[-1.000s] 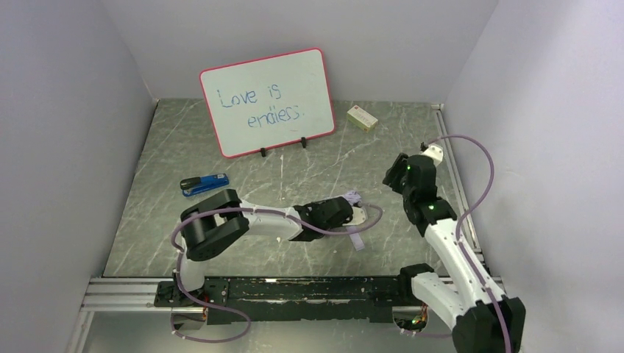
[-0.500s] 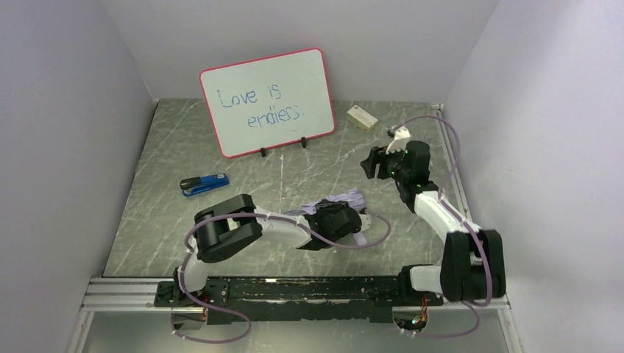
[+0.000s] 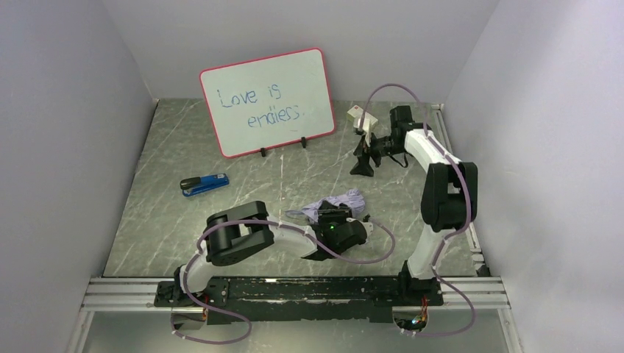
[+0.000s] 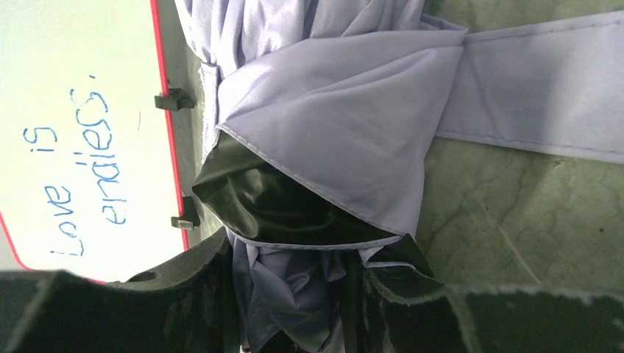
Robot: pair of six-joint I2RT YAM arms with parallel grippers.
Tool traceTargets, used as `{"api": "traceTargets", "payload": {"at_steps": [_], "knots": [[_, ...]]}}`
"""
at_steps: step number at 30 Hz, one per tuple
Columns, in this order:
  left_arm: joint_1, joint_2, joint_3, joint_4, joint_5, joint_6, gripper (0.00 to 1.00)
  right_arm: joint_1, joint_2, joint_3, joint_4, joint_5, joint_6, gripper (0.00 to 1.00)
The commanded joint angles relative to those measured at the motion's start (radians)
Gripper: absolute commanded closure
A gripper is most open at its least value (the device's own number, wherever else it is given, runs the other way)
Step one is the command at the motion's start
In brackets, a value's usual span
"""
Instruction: Put away the umbrella
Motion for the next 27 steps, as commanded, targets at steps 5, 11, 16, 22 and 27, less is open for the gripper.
{"api": "traceTargets", "payload": {"at_steps": [5,11,16,22,27], "knots": [[0.015,0.133,-0.071,-0.177,0.069,0.000,0.95,0.064,0.019,-0.018,-0.256,0.016,-0.169,0.17],[0.012,0.136,-0.077,-0.154,0.071,0.023,0.95,0.109,0.018,-0.033,-0.305,0.050,-0.200,0.18],[0.009,0.141,-0.076,-0.155,0.071,0.038,0.95,0.157,-0.020,-0.066,-0.330,0.086,-0.165,0.18],[0.007,0.141,-0.083,-0.145,0.073,0.061,0.95,0.188,-0.044,-0.100,-0.327,0.153,-0.119,0.18],[0.006,0.136,-0.087,-0.141,0.078,0.049,0.95,0.206,-0.001,-0.136,-0.290,0.290,-0.074,0.20]]}}
